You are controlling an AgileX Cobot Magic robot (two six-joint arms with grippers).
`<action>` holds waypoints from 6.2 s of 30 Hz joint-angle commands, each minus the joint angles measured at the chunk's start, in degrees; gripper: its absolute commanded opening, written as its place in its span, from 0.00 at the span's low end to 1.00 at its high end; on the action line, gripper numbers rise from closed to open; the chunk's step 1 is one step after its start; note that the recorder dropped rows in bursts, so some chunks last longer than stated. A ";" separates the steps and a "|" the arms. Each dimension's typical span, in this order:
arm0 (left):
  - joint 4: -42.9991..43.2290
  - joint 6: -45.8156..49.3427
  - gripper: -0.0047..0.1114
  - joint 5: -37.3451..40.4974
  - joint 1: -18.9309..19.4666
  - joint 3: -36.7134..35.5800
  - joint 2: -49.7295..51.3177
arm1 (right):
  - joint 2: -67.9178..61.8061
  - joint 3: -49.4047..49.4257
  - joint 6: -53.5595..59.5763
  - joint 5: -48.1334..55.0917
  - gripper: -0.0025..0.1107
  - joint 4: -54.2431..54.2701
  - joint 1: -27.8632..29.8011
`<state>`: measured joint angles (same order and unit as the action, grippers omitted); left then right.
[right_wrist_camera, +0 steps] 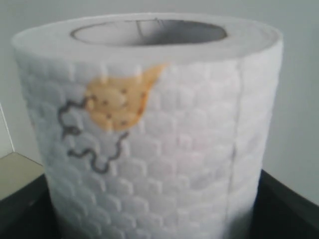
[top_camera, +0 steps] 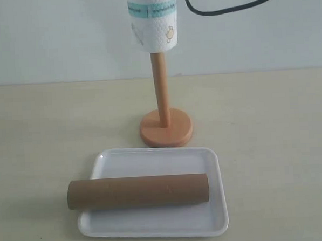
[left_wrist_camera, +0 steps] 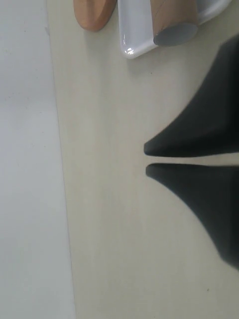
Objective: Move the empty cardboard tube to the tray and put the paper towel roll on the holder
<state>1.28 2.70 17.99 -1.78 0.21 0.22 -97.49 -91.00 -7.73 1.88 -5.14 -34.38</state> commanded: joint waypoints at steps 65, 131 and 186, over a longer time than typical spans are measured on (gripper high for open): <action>-0.27 -0.27 0.08 -0.18 0.17 -0.21 -0.22 | -5.75 16.56 28.47 -22.86 0.02 29.00 0.07; -0.27 -0.27 0.08 -0.18 0.17 -0.21 -0.22 | -2.50 16.56 20.05 -23.02 0.95 25.56 0.07; -0.27 -0.27 0.08 -0.18 0.17 -0.21 -0.22 | 45.55 16.56 -33.66 68.08 0.02 -35.93 10.09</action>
<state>1.28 2.70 17.99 -1.78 0.21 0.22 -52.09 -74.25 -41.16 69.29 -42.27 -24.59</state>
